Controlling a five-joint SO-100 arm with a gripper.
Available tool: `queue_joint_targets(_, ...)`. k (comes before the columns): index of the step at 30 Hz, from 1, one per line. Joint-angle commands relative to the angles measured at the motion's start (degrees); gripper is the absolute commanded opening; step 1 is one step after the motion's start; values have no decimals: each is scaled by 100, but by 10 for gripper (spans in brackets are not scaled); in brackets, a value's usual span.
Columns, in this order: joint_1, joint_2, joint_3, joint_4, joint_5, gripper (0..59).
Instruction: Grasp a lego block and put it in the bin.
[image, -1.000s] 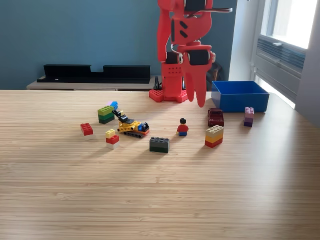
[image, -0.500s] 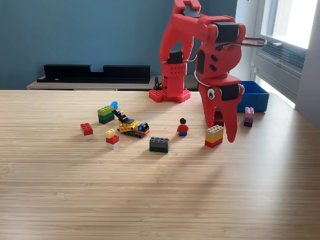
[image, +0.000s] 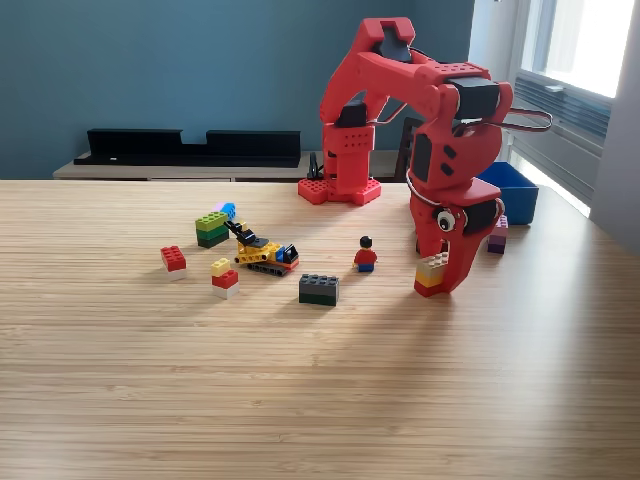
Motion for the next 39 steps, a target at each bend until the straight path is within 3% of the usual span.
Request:
queue_joint_targets(1,35,141,-1081,615,123,0)
queue_joint_targets(4,0,149,-1564,896,176,0)
queue_joint_targets(12,-378,562,-1811,1187,62,0)
queue_joint_targets(29,-3182,4702,1318,1143,466,0)
queue_joint_targets(34,-4017,5440,2391,1143,624,0)
queue_joint_targets(39,-4632,5599,3401,1143,694,0)
